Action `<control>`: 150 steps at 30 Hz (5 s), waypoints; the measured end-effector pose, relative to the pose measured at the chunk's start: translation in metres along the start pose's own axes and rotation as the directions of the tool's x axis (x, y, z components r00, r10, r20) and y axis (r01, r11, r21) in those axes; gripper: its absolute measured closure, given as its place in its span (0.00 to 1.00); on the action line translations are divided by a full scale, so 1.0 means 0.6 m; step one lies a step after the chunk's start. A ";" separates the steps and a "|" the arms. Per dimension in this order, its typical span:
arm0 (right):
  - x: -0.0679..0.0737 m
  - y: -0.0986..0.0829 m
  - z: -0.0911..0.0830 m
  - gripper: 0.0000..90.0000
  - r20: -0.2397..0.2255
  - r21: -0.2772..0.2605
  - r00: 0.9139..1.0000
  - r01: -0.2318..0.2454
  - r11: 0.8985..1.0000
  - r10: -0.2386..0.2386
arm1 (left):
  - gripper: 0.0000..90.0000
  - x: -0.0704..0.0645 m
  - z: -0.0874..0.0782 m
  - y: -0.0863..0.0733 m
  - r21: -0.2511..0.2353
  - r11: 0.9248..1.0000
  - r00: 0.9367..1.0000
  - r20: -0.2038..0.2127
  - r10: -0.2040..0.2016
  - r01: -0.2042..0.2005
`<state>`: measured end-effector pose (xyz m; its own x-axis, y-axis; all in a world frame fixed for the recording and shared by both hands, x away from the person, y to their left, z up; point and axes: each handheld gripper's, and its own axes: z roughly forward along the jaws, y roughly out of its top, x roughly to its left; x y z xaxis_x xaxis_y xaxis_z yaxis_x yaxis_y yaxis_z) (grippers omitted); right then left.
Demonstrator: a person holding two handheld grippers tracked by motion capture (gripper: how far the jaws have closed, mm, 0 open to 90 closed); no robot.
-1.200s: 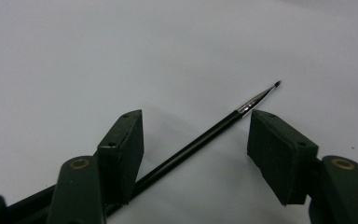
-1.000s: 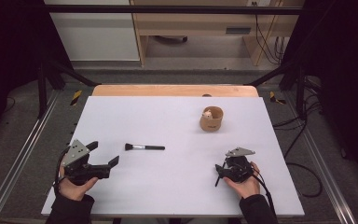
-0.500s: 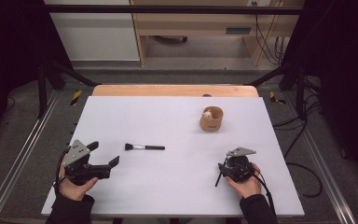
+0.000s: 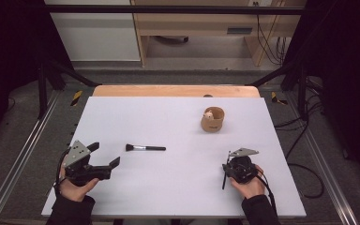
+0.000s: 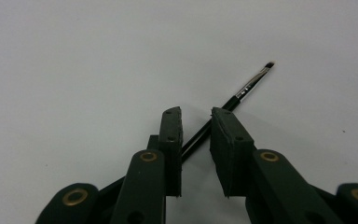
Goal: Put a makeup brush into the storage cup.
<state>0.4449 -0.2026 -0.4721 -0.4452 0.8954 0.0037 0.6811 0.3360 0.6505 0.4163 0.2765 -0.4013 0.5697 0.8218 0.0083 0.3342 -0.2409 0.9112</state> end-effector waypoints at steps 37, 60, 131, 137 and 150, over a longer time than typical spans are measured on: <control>-0.031 -0.006 -0.014 0.95 0.008 0.048 0.999 -0.033 0.998 0.033 | 0.06 -0.002 0.002 0.000 0.008 1.000 1.000 0.007 0.013 -0.013; -0.035 0.043 -0.026 0.61 0.007 0.110 1.000 0.022 0.994 -0.023 | 0.06 -0.002 0.007 0.000 0.021 1.000 1.000 0.014 0.021 -0.022; -0.023 0.082 0.015 0.95 -0.043 0.397 0.996 0.084 0.914 -0.073 | 0.06 -0.007 0.015 -0.002 0.044 0.998 0.999 0.023 0.035 -0.036; -0.021 0.085 -0.001 0.95 -0.059 0.352 0.997 0.072 0.933 -0.055 | 0.06 -0.006 0.014 -0.002 0.042 0.999 0.999 0.023 0.033 -0.034; -0.026 0.087 -0.043 0.95 -0.078 0.205 0.997 0.043 0.978 -0.028 | 0.07 -0.007 0.013 -0.002 0.038 0.999 0.999 0.023 0.030 -0.031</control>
<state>0.4723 -0.2067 -0.4188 -0.5082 0.8601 0.0452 0.7661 0.4274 0.4801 0.4194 0.2692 -0.4054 0.5964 0.8023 0.0262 0.3451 -0.2857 0.8940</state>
